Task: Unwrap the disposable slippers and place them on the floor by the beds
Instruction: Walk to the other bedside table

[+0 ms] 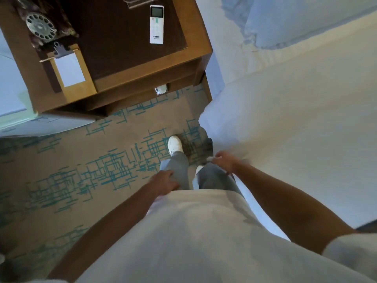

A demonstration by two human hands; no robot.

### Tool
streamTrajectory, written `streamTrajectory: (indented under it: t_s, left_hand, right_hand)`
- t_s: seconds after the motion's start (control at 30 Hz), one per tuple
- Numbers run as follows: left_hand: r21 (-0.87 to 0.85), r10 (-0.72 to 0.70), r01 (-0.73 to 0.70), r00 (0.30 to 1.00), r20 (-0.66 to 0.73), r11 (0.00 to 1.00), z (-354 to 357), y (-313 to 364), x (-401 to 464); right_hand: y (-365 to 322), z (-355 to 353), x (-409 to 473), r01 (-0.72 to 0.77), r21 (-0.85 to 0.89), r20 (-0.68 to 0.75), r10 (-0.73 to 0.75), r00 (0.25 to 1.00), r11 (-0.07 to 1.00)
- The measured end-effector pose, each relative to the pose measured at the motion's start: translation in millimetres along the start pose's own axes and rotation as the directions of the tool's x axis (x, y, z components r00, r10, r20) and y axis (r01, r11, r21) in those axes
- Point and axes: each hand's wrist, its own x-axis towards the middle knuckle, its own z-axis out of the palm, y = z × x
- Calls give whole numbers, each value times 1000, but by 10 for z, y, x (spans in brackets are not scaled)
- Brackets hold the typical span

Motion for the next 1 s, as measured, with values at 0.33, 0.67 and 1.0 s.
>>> streamTrajectory:
  t_s: [0.33, 0.67, 1.0]
  left_hand:
    - [29, 181, -190, 861, -476, 981, 24, -73, 1033]
    - [-73, 139, -328, 579, -803, 942, 245, -285, 2239]
    - [19, 146, -421, 270, -952, 907, 817, -590, 2293]
  right_hand:
    - [815, 986, 1258, 76, -338, -153, -134, 979, 938]
    - [921, 1303, 3438, 286, -413, -519, -481, 706, 865]
    - [1088, 1110, 4141, 284, -479, -580, -542, 608, 831]
